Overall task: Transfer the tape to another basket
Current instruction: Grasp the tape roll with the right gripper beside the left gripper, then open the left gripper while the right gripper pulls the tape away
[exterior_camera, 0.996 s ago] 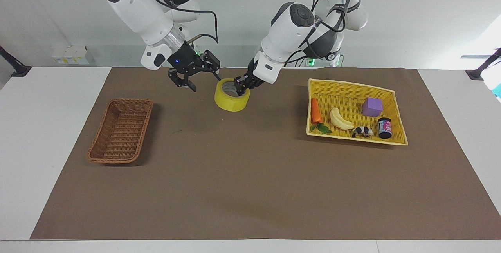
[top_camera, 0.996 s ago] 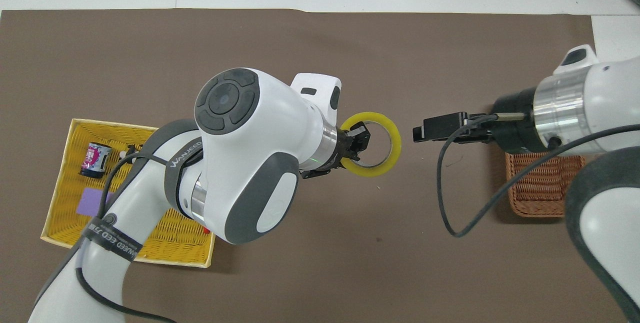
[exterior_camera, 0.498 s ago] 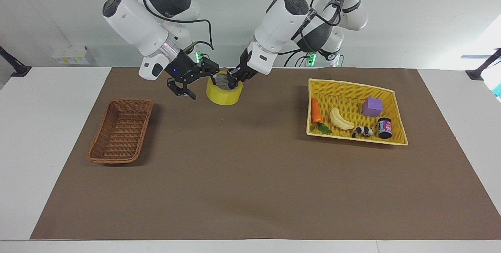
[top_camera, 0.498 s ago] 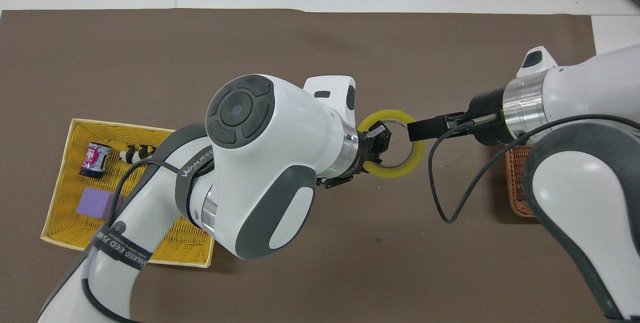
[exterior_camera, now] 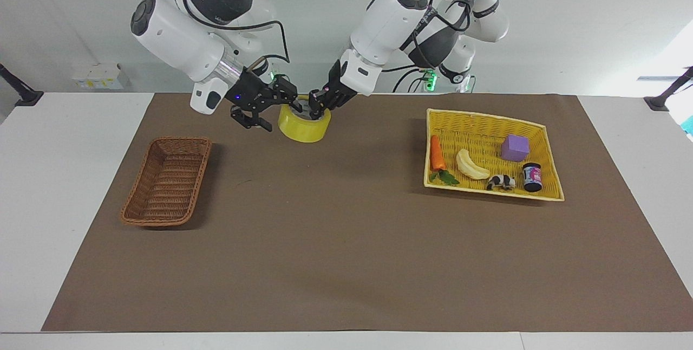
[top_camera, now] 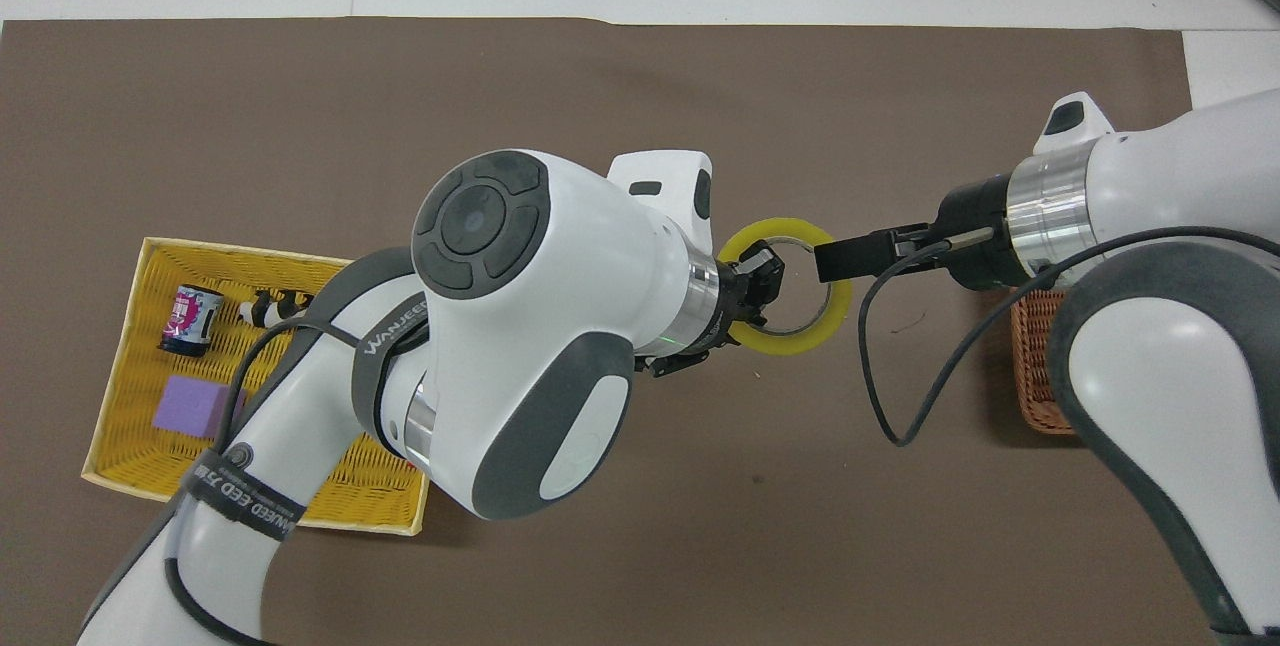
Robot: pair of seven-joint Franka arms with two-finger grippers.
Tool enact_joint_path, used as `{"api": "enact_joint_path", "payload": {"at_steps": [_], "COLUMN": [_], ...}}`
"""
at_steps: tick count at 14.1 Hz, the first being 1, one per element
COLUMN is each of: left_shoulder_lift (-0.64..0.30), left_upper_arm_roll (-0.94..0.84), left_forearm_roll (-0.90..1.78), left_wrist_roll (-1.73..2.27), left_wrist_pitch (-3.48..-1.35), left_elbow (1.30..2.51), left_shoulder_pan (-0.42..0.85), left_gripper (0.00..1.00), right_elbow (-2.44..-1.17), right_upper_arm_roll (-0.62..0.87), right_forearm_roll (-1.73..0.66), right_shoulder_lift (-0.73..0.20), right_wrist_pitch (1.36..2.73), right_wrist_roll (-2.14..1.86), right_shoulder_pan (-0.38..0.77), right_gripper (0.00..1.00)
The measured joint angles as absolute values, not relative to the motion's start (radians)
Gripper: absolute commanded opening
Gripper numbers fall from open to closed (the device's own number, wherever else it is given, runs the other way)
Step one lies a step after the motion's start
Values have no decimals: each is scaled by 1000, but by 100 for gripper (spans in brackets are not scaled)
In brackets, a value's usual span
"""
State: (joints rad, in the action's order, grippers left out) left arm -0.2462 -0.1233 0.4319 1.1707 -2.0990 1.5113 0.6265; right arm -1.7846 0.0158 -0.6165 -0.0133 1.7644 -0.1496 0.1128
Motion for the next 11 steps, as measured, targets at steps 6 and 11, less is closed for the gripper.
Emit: {"api": "enact_joint_path", "payload": {"at_steps": [6,11], "left_shoulder_lift": [-251,-250], "left_upper_arm_roll": [-127,-133], "left_forearm_roll": [432,431], "left_wrist_roll": [1183,1190], "left_wrist_pitch": [-2104,-2113], "left_elbow": [1511,1502], "left_shoulder_pan": [627,629], "left_gripper": [0,100], "right_elbow": [-1772,-1769], "right_upper_arm_roll": [20,21], "right_forearm_roll": [-624,-626], "right_shoulder_lift": [-14,-17], "right_wrist_pitch": [1761,1753], "right_wrist_roll": [-144,-92], "right_shoulder_pan": [113,113], "right_gripper": [0,0]}}
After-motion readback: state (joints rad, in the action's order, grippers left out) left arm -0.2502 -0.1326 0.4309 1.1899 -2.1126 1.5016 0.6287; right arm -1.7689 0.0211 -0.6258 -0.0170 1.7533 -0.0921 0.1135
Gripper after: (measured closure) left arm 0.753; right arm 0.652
